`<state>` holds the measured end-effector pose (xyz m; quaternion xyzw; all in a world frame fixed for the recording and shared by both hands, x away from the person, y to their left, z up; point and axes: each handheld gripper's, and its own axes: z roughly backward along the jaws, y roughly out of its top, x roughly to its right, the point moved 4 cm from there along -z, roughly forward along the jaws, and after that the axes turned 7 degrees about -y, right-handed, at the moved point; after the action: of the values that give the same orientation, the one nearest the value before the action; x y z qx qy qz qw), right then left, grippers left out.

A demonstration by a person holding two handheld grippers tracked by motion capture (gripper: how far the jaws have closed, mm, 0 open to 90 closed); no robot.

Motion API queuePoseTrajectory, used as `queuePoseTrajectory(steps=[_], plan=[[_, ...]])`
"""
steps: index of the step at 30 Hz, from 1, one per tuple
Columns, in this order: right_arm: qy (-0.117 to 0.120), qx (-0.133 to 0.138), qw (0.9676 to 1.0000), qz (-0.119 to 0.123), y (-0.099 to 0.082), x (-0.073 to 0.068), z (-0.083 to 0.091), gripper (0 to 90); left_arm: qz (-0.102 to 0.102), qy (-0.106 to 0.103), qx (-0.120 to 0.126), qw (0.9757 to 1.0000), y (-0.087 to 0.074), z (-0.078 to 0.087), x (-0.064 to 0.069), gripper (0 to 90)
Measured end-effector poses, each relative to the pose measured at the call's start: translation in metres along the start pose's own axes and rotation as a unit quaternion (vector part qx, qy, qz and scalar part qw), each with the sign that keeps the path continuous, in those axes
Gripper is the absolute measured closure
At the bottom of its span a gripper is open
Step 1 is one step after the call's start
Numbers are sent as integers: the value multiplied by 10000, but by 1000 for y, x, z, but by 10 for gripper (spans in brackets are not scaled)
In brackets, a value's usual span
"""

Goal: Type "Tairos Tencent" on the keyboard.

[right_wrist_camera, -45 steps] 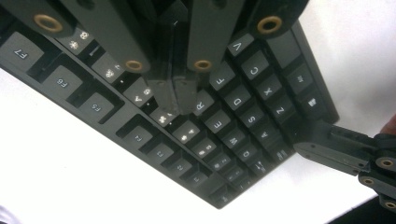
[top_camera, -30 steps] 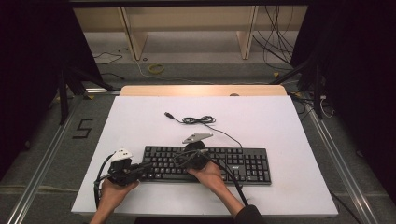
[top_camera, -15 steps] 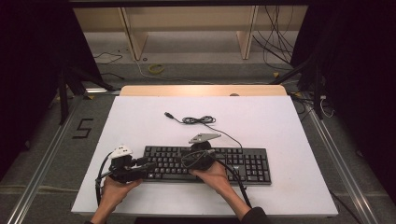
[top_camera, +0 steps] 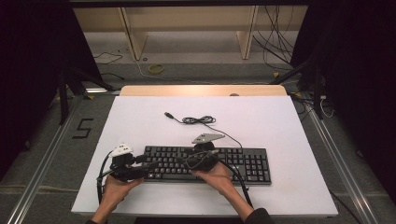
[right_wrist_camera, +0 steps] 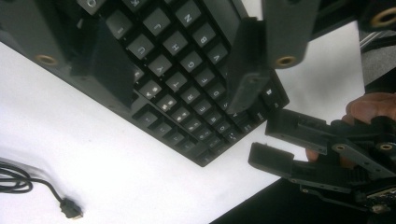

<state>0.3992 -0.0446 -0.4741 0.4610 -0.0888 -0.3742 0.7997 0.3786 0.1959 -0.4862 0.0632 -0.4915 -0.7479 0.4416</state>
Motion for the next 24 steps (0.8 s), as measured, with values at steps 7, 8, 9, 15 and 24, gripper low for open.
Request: queuePoseTrajectory(steps=[7,8,9,15,24], plan=[[-56,8,10000,5,-5,6,9,336,-215,139,-473,9986,-4,-9,-3,837],[-56,8,10000,5,-5,6,9,336,-215,139,-473,9986,-4,-9,-3,837],[-56,8,10000,5,-5,6,9,336,-215,139,-473,9986,-4,-9,-3,837],[-58,9,10000,3,-5,6,10,334,-256,132,-533,9982,-4,-11,-2,863],[-57,26,10000,22,-6,5,12,327,-254,127,-725,9970,-5,-21,-2,890]])
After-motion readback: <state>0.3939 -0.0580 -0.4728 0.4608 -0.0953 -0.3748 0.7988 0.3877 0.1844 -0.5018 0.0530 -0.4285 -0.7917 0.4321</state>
